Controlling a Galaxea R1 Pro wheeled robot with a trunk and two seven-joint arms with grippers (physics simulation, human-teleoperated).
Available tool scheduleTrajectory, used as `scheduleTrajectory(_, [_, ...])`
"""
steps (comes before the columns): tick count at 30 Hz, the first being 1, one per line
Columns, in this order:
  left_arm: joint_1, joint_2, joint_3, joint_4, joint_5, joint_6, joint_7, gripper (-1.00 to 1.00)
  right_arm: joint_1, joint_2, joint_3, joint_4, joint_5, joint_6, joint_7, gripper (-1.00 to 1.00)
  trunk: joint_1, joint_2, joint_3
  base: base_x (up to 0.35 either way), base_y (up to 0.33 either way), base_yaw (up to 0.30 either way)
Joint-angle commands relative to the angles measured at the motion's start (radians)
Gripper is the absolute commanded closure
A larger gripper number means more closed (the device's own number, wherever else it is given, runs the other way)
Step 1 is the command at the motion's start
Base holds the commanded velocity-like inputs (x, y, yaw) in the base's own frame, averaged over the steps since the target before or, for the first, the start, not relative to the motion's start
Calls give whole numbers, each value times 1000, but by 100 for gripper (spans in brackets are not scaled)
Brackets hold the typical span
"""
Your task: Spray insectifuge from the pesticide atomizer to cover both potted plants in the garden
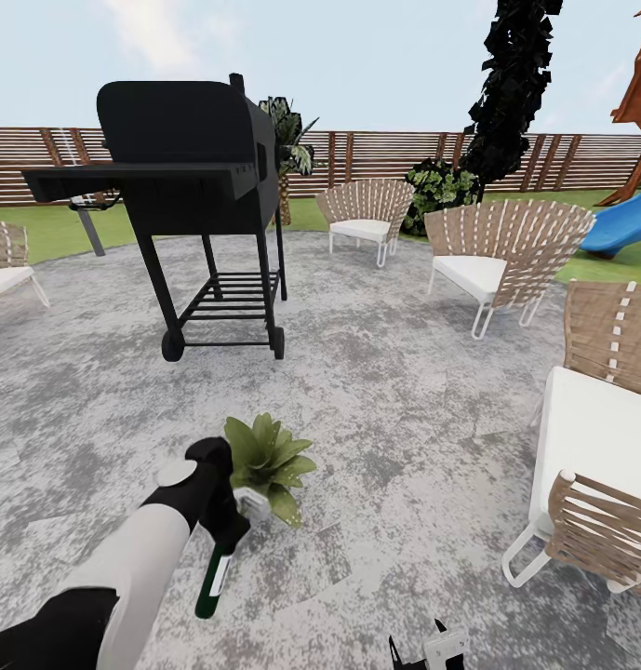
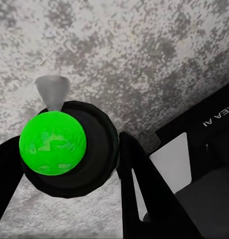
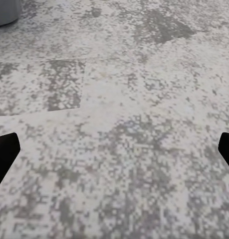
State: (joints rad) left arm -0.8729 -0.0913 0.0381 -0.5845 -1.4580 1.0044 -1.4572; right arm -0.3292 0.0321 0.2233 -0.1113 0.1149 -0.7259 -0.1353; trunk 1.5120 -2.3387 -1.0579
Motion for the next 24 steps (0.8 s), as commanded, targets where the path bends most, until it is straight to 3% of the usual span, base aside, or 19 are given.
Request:
scheduleTrajectory(1, [0,-1,4,0,-10,10,-9,100,-1,0,2,1,11,-1,-10,-100,0,0,-1,0,0,0])
scheduleTrajectory(6, [0,-2,5,0,-11,10,-8,100,-1,0,2,1,11,-1,-10,-100,0,0,-1,58,0,0])
scheduleTrajectory(12, [-7,-5,6,-11,-12,9,-8,100,-1,0,2,1,11,-1,-10,-100,0,0,-1,250,0,0])
scheduleTrajectory(24, [26,29,2,0,-12,-1,-7,100,-1,0,2,1,11,-1,-10,-100,0,0,-1,11,0,0])
